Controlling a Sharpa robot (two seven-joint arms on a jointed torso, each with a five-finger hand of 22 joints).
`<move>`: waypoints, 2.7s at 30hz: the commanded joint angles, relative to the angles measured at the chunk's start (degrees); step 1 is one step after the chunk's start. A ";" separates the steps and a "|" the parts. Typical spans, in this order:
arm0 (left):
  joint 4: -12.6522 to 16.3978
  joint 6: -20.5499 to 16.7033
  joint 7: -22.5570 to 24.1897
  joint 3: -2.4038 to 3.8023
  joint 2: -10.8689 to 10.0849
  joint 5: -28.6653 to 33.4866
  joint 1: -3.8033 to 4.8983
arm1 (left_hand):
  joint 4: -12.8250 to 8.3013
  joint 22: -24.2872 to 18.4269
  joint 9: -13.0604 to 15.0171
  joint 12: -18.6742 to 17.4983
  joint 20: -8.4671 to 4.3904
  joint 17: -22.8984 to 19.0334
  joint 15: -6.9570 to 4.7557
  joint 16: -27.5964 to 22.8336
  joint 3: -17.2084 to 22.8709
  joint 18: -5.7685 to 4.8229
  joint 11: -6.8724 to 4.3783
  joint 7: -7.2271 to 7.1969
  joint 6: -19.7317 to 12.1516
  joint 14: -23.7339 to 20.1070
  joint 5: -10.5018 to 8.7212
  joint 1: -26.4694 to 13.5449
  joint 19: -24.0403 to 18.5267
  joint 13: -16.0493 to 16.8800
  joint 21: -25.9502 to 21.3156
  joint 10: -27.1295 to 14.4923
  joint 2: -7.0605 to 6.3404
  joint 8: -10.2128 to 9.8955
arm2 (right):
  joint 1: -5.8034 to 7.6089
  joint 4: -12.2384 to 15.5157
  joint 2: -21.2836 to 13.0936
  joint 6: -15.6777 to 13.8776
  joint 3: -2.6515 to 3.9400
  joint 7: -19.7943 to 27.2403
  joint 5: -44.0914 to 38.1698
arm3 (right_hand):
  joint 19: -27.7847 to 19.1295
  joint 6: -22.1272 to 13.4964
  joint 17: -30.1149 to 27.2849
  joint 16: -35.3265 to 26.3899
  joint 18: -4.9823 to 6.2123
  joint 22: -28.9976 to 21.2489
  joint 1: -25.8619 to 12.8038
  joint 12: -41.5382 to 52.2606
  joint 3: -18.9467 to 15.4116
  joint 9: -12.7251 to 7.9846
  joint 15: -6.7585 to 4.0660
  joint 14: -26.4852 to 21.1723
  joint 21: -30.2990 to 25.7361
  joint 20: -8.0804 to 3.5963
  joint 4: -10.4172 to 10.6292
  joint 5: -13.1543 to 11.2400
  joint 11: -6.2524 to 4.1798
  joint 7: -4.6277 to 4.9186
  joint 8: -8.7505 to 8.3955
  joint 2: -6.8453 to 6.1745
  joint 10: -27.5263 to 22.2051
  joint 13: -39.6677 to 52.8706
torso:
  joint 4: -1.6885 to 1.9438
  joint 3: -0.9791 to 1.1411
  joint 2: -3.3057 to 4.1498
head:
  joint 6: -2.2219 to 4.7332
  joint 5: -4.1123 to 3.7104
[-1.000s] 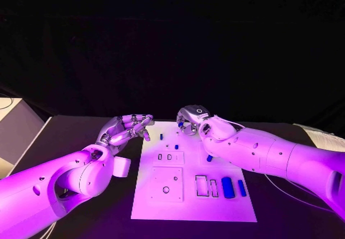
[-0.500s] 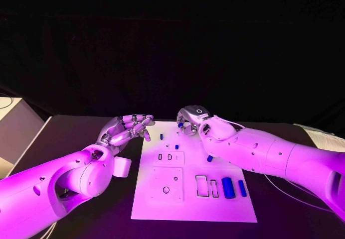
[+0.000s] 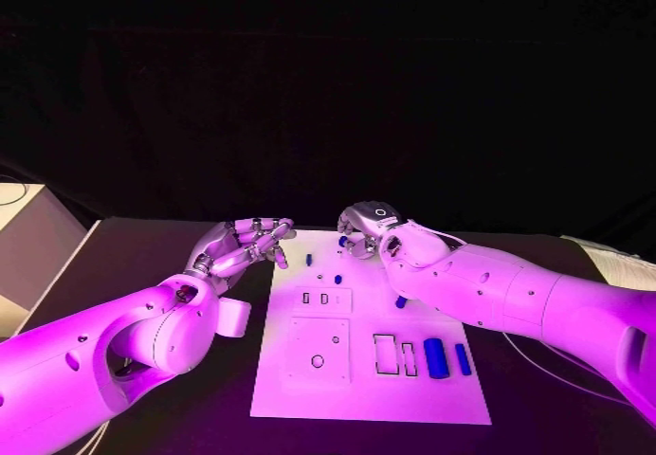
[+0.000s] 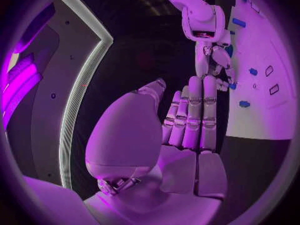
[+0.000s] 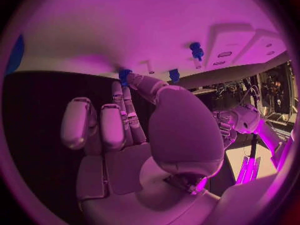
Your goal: Assemble the parts on the task board
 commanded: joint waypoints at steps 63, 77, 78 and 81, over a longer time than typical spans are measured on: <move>-2.04 1.56 0.45 0.03 0.14 -0.20 -0.91 | -0.52 0.83 0.03 0.73 -0.17 0.19 -0.26 1.23 1.26 0.82 -0.44 -0.36 0.55 -0.61 -0.18 0.55 -1.20 0.17 1.51 0.72 -1.03 0.50 | 1.36 9.03 -17.63 11.36 0.65 -1.77 17.71 | 12.20 -4.86 32.36 14.89 -4.69 26.08 3.90 86.45 -25.65 0.40 -0.22 6.59 18.23 -0.04 12.19 3.60 -1.21 -0.13 -3.04 2.17 24.59 85.58 | -1.60 1.36 -0.17 | -0.27 -0.68; -2.04 1.55 0.12 0.03 0.14 -0.20 -0.92 | -0.50 0.88 0.02 0.72 -0.18 0.20 -0.26 1.31 1.34 0.82 -0.43 -0.33 0.56 -0.60 -0.18 0.50 -1.24 0.16 1.60 0.71 -1.02 0.50 | 1.29 8.73 -17.18 10.28 0.64 -1.37 18.56 | 12.21 -3.11 32.48 14.93 -4.69 26.10 4.78 86.45 -24.92 0.77 -0.46 6.61 18.24 -0.18 13.60 4.24 -1.54 -0.53 -1.90 3.37 24.59 85.58 | -1.69 1.41 -0.24 | -0.53 -0.57; -2.05 1.56 0.10 0.03 0.14 -0.20 -0.92 | -0.50 0.88 0.02 0.72 -0.18 0.20 -0.26 1.31 1.34 0.82 -0.43 -0.33 0.56 -0.60 -0.18 0.50 -1.24 0.16 1.60 0.71 -1.02 0.50 | 1.29 8.74 -17.18 10.22 0.64 -1.33 18.64 | 12.21 -3.01 32.49 14.93 -4.69 26.10 4.75 86.45 -24.89 0.79 -0.48 6.62 18.24 -0.19 13.71 4.37 -1.56 -0.56 -1.85 3.40 24.59 85.58 | -1.69 1.40 -0.26 | -0.53 -0.56; -2.07 1.57 0.01 0.03 0.13 -0.20 -0.92 | -0.50 0.88 0.02 0.72 -0.18 0.20 -0.26 1.31 1.34 0.82 -0.43 -0.33 0.56 -0.60 -0.18 0.50 -1.24 0.16 1.60 0.71 -1.02 0.50 | 1.29 8.81 -17.21 10.02 0.65 -1.19 18.84 | 12.21 -2.63 32.51 14.94 -4.69 26.10 4.63 86.45 -24.71 0.83 -0.59 6.62 18.24 -0.29 14.20 5.07 -1.67 -0.67 -1.67 3.43 24.59 85.58 | -1.67 1.37 -0.28 | -0.53 -0.51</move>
